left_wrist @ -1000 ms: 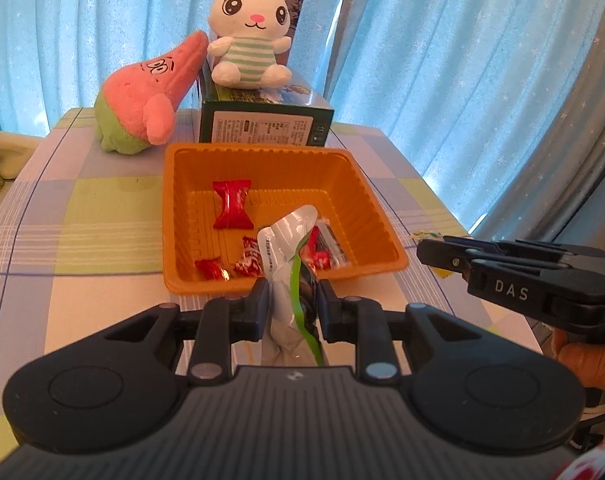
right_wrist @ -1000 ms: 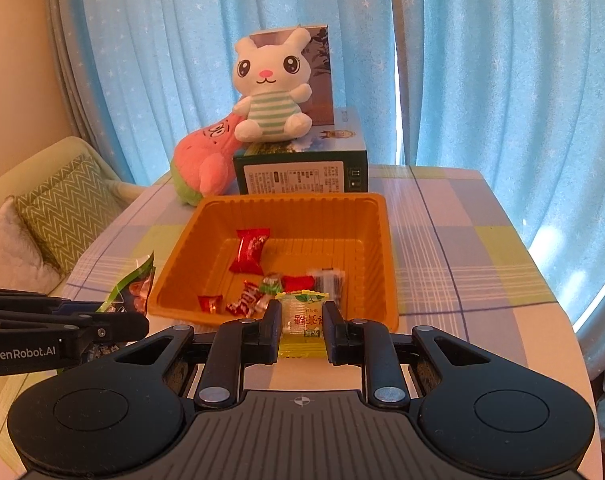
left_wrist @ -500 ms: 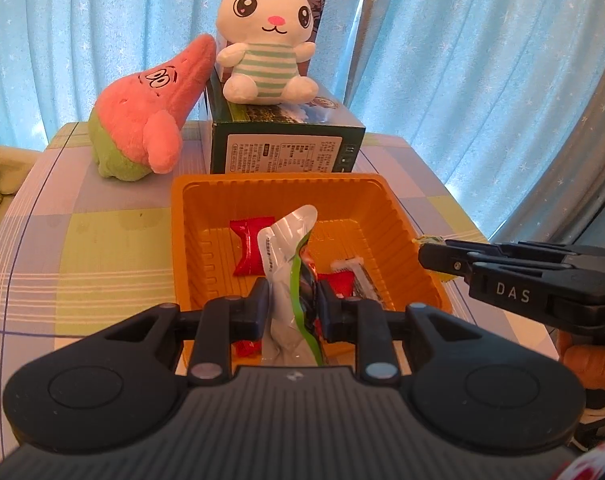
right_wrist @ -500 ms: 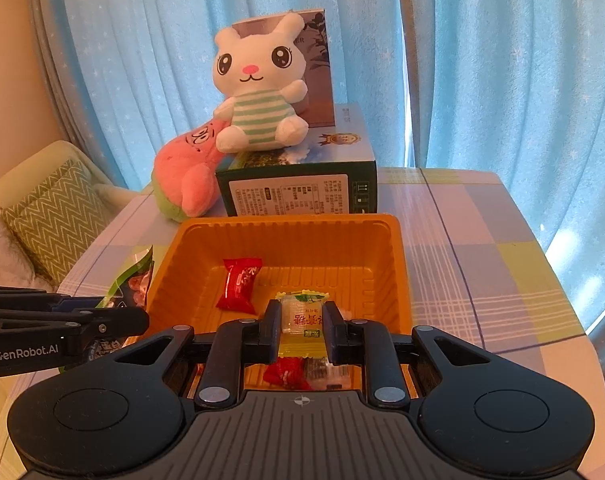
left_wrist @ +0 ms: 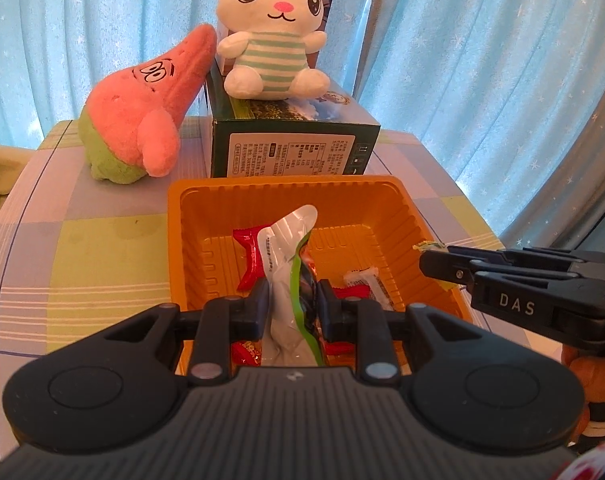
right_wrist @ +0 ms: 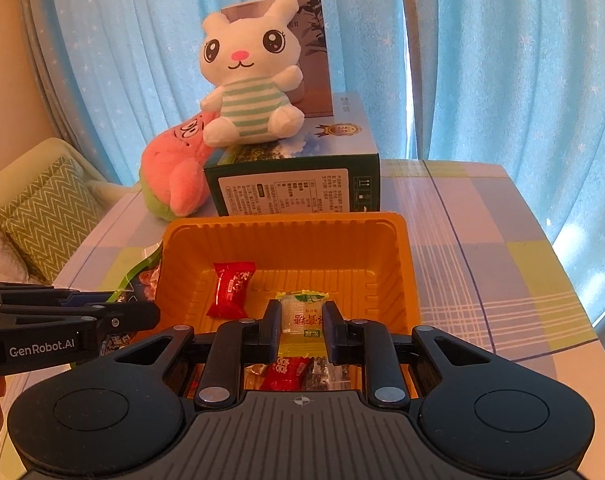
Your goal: Organize snacks
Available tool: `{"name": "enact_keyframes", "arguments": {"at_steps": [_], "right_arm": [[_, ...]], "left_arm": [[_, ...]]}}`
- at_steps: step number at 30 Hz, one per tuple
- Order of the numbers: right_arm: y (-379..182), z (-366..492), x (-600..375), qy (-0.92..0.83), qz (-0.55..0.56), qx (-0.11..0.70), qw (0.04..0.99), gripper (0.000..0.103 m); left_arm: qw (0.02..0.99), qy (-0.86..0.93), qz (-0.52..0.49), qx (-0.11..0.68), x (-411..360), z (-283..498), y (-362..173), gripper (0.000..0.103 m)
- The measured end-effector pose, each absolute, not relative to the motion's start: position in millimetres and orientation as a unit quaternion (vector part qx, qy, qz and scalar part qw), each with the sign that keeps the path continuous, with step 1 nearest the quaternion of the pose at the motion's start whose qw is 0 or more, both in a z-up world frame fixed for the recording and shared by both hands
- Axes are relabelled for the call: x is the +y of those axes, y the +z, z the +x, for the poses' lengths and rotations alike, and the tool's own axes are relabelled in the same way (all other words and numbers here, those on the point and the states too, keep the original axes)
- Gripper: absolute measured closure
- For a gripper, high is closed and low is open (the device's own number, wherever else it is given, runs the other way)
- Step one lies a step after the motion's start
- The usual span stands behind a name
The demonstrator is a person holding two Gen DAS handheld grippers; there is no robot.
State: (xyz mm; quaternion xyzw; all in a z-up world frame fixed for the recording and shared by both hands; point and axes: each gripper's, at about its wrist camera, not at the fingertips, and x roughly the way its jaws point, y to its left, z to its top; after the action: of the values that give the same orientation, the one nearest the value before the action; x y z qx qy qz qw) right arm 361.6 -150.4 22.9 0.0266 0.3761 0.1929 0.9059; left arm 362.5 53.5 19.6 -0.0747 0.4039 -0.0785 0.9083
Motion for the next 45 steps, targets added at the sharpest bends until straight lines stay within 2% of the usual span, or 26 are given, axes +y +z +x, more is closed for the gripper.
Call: {"name": "enact_keyframes", "arguments": {"at_steps": [6, 9, 31, 35, 36, 37, 38, 39, 45], "right_arm": [[20.4, 365.2, -151.2, 0.190, 0.031, 0.378, 0.906, 0.081], [20.0, 365.3, -151.5, 0.190, 0.031, 0.378, 0.905, 0.081], [24.2, 374.5, -135.5, 0.204, 0.060, 0.379, 0.900, 0.081], [22.0, 381.3, -135.9, 0.219, 0.090, 0.376, 0.896, 0.080], [20.7, 382.9, -136.4, 0.220, 0.096, 0.379, 0.894, 0.079], [19.7, 383.6, -137.6, 0.214, 0.098, 0.381, 0.894, 0.068], [19.0, 383.0, -139.6, 0.208, 0.099, 0.380, 0.896, 0.046], [18.3, 381.2, -142.8, 0.204, 0.104, 0.376, 0.898, 0.039], [9.0, 367.1, -160.0, 0.186, 0.108, 0.388, 0.896, 0.037]], "left_arm": [[0.909, -0.078, -0.081, 0.402, 54.8, 370.0, 15.1, 0.079], [0.910, -0.070, -0.085, 0.399, 58.9, 372.2, 11.6, 0.058], [0.911, -0.069, -0.066, 0.401, 64.5, 349.1, 5.5, 0.057], [0.911, -0.064, -0.070, 0.400, 69.4, 345.3, 4.6, 0.053], [0.912, -0.063, -0.070, 0.400, 70.4, 343.9, 4.3, 0.050], [0.912, -0.061, -0.069, 0.399, 71.9, 341.2, 4.1, 0.046], [0.913, -0.061, -0.069, 0.398, 73.1, 338.6, 3.9, 0.044], [0.913, -0.059, -0.068, 0.398, 74.0, 336.1, 3.7, 0.040], [0.917, -0.045, -0.058, 0.393, 73.2, 319.6, 1.7, 0.025]]}}
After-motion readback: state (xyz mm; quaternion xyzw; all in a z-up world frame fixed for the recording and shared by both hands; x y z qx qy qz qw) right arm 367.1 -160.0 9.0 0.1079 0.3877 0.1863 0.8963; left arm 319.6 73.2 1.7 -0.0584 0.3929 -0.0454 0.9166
